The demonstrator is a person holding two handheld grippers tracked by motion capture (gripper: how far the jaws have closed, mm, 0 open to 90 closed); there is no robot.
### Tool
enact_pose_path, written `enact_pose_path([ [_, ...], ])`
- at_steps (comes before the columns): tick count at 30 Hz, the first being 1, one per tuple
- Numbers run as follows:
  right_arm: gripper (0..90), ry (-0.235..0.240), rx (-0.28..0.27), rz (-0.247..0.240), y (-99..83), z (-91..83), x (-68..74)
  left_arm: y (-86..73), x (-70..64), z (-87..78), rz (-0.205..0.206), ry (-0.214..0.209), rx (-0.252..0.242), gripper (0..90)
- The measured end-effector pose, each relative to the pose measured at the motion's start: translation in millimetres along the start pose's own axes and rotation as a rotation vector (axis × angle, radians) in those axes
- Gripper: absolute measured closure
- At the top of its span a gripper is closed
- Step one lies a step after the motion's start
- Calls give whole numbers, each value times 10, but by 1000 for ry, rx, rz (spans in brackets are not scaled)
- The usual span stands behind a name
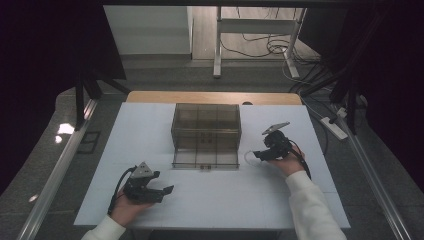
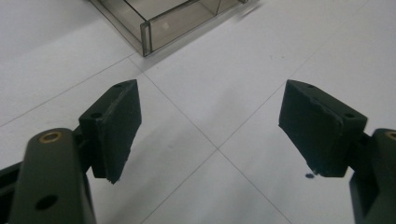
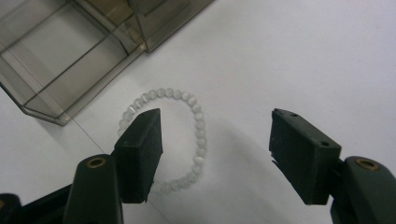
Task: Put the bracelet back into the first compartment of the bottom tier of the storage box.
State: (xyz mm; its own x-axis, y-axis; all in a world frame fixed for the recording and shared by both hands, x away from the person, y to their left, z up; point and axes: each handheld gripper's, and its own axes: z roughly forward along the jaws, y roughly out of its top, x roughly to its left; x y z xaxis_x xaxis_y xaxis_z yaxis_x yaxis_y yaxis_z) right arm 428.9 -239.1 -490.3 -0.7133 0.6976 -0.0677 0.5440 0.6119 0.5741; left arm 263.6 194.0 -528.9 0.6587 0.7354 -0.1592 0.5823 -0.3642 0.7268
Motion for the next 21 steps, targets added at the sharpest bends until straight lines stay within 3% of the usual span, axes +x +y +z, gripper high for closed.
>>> enact_pose_path([
  [17, 388, -4, 132, -3, 51, 146, -35, 0, 8, 4, 2, 0, 2, 216],
  [21, 417, 18, 163, 10, 42, 167, -54, 1, 5, 1, 3, 2, 1, 217],
])
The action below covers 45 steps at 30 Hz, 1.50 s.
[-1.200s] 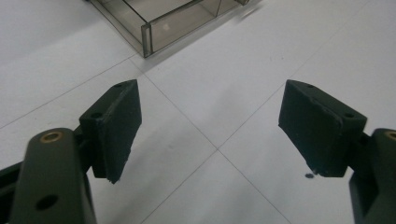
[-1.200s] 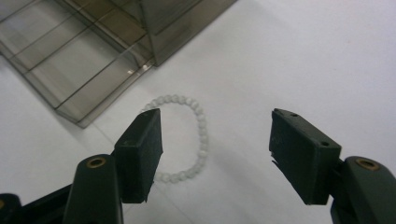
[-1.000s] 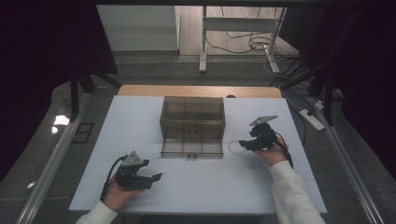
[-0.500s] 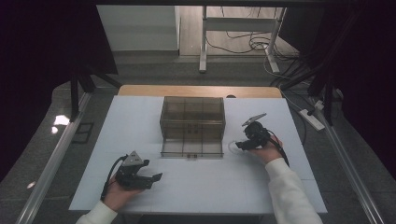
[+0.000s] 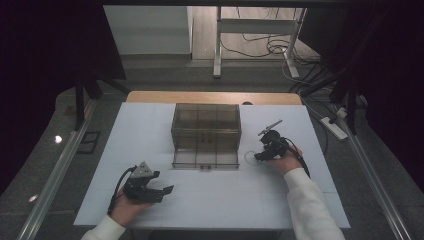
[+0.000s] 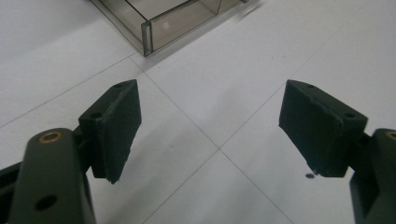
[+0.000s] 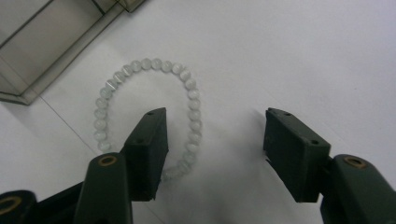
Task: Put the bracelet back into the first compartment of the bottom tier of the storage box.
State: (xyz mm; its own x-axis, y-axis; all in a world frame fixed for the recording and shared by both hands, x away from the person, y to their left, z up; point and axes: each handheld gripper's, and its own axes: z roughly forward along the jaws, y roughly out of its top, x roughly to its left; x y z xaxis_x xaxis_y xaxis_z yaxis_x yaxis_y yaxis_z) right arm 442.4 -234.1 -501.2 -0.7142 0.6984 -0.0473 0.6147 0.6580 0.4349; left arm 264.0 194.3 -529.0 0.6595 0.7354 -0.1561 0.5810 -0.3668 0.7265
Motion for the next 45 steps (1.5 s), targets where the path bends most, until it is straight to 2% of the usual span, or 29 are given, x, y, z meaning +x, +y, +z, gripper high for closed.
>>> enact_pose_path([
  [2, 422, 4, 3, 1, 2, 0, -3, -1, 1, 1, -1, 0, 0, 216],
  [3, 470, 10, 4, 0, 10, 1, 0, 0, 2, 5, 0, 0, 2, 216],
  [4, 470, 10, 4, 0, 10, 1, 0, 0, 2, 5, 0, 0, 2, 216],
  [5, 592, 19, 14, -17, 26, -11, 18, 1, -2, 6, -1, 1, 2, 216],
  [6, 631, 20, 12, -22, 28, -9, 25, 1, -4, 5, -1, 2, 2, 216],
  [7, 631, 20, 12, -22, 28, -9, 25, 1, -4, 5, -1, 2, 2, 216],
  [9, 742, 29, 24, -32, 48, -11, 54, 1, -5, 2, -1, 3, 1, 216],
  [10, 836, 37, 34, -37, 59, -13, 75, 1, -4, 1, -1, 2, 1, 216],
  [11, 848, 44, 34, -36, 59, -12, 81, 0, -3, 1, -1, 3, 1, 216],
  [20, 855, 59, 19, -21, 48, -16, 56, -7, 8, 1, -3, 3, 1, 216],
  [25, 857, 82, -55, 2, 46, -112, 33, -7, 6, -3, -5, 2, -2, 217],
  [26, 857, 82, -55, 2, 46, -112, 33, -7, 6, -3, -5, 2, -2, 216],
  [28, 857, 94, -121, 21, 45, -209, 14, -6, 4, -3, -5, -1, -3, 217],
  [32, 857, 105, -185, 34, 38, -313, -8, -7, 8, -6, -5, -1, -3, 216],
  [45, 857, 129, -296, 32, 51, -508, 26, -6, 9, -4, -5, 2, -3, 217],
])
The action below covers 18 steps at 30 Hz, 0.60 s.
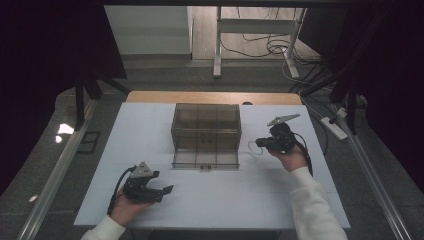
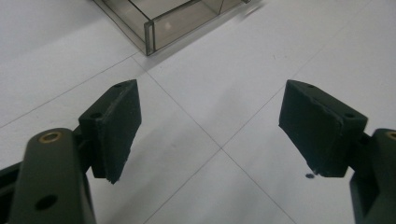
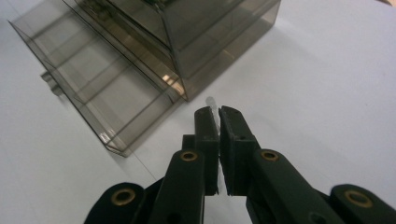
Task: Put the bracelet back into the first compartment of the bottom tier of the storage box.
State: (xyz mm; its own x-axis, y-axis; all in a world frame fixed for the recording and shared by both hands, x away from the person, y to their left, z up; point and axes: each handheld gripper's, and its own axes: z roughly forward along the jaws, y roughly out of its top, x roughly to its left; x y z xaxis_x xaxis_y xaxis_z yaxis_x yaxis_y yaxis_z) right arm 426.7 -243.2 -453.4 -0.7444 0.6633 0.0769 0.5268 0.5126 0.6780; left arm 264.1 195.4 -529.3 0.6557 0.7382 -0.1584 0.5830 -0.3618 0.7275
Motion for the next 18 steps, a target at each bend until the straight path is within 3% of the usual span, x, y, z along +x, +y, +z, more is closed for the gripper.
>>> enact_pose_path([
  [18, 857, 53, -79, -43, 110, -94, 182, -1, 8, 2, 3, 1, 3, 216],
])
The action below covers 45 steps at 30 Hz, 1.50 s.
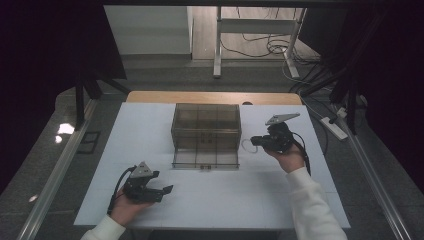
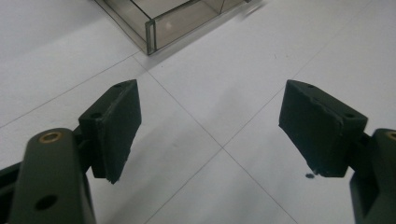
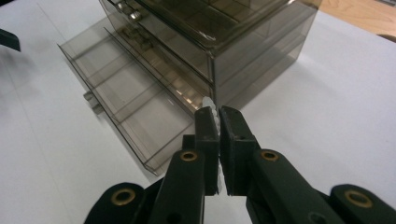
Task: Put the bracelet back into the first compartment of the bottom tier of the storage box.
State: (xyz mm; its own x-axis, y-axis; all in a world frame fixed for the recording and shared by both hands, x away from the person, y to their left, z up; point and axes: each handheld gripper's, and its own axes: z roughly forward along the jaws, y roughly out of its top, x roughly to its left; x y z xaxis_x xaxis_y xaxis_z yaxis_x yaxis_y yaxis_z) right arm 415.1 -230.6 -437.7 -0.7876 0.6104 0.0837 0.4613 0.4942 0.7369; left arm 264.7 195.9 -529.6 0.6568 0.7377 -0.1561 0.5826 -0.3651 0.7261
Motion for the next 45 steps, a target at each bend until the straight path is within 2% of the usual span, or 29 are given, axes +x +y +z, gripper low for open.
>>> enact_pose_path([
  [21, 858, 63, -60, -41, 173, 66, 254, 4, -1, 16, -2, -1, 3, 215],
  [45, 858, 123, -76, -84, 404, 332, 500, 12, 9, 26, 0, -5, 6, 214],
])
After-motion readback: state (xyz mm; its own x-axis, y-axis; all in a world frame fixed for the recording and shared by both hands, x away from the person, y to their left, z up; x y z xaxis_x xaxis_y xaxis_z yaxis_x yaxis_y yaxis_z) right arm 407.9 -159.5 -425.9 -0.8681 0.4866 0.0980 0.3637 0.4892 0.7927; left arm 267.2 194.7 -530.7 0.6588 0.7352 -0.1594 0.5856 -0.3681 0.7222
